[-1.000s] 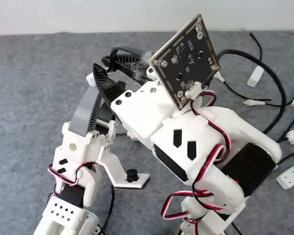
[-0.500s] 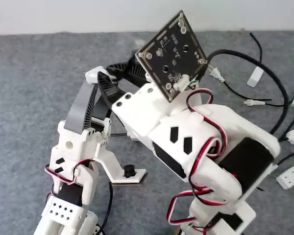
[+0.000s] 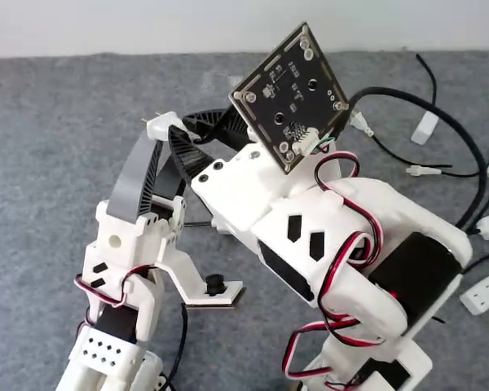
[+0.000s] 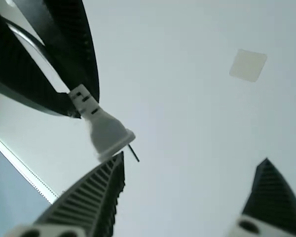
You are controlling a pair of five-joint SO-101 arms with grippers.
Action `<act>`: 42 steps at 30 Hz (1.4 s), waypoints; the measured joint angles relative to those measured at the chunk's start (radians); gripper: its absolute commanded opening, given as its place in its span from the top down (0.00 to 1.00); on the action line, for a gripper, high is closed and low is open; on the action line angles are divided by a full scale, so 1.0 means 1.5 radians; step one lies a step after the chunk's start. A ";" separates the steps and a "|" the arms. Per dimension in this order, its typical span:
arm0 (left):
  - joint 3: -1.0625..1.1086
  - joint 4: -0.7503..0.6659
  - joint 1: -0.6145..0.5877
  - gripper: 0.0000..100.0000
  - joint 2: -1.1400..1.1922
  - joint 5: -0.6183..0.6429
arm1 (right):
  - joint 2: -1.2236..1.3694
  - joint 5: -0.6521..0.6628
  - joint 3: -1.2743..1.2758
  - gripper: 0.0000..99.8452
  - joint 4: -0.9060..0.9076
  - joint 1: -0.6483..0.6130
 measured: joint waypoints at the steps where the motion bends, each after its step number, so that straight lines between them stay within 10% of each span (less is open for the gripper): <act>1: 0.000 0.000 0.000 0.60 0.000 0.000 | 0.000 0.000 0.000 0.99 0.000 0.005; 17: 0.000 0.000 -0.052 0.60 -0.001 0.000 | -0.025 0.026 0.071 0.99 0.000 0.038; 26: 0.018 0.016 -0.172 0.60 -0.001 0.050 | -0.076 0.036 0.140 0.99 0.000 0.208; 35: -0.017 0.308 -0.297 0.60 -0.001 0.252 | -0.077 0.039 0.406 0.99 0.000 0.297; 42: -0.178 0.715 -0.349 0.60 -0.001 0.513 | -0.077 0.039 0.557 0.99 0.000 0.229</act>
